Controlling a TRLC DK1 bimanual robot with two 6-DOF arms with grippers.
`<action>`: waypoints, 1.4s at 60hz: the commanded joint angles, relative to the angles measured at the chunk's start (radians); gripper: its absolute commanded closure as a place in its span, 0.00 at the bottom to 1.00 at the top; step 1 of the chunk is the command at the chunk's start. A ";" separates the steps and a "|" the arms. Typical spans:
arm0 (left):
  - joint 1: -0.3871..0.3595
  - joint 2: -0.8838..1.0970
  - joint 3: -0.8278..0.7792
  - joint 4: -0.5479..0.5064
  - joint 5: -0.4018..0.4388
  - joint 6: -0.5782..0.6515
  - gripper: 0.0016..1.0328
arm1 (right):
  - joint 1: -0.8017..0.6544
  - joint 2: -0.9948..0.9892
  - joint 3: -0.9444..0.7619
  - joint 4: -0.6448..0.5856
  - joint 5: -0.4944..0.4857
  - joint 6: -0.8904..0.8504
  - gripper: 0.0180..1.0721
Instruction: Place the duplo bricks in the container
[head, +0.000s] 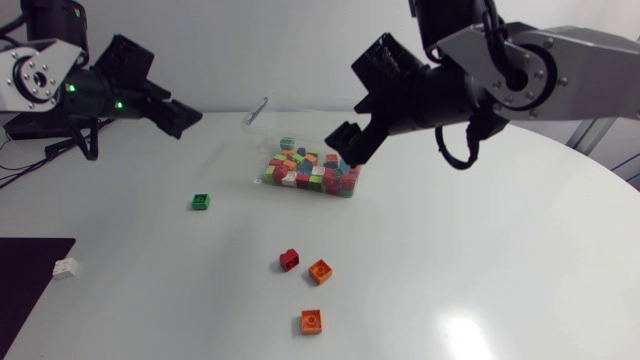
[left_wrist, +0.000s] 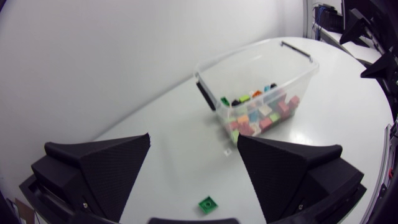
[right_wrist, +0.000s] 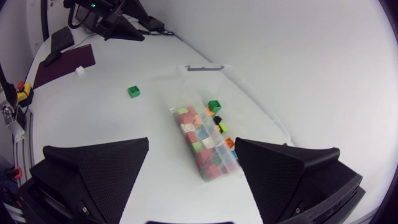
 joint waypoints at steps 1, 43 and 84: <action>0.003 0.022 -0.068 -0.008 -0.027 -0.005 0.05 | 0.037 -0.019 -0.069 -0.020 0.011 0.038 0.05; -0.064 0.469 0.043 -0.074 -0.305 -0.347 0.12 | 0.152 0.253 -0.106 -0.158 -0.015 0.193 0.08; -0.092 0.542 0.099 -0.138 -0.354 -0.377 0.68 | 0.192 0.466 -0.039 -0.225 -0.054 0.228 0.17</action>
